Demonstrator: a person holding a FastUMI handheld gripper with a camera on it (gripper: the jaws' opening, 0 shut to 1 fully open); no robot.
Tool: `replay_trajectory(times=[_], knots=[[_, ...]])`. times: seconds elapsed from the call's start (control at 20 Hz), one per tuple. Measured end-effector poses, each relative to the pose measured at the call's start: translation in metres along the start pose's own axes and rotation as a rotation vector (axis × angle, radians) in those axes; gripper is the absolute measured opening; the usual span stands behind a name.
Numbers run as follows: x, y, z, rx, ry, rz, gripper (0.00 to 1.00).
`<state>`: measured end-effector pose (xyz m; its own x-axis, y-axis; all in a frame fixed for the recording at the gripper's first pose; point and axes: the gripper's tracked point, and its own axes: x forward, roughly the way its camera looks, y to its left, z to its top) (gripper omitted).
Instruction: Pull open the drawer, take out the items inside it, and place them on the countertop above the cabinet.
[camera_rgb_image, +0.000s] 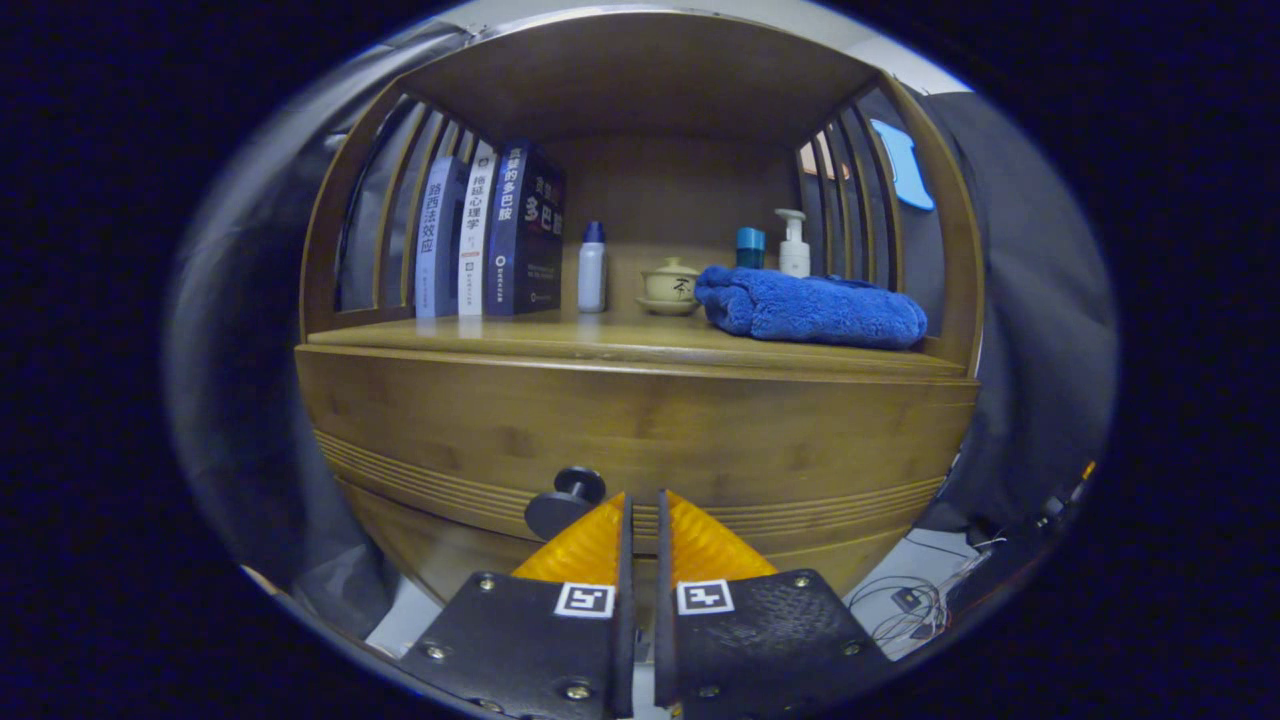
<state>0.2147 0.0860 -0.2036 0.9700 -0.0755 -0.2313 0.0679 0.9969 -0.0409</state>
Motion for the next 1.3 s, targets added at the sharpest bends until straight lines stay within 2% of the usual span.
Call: replay_trajectory(times=[1.2, 1.3], knots=[[-0.0056, 0.0011, -0.0036, 0.022, -0.016, 0.012, 0.10], [-0.0076, 0.0007, -0.0029, 0.036, -0.017, 0.017, 0.16]])
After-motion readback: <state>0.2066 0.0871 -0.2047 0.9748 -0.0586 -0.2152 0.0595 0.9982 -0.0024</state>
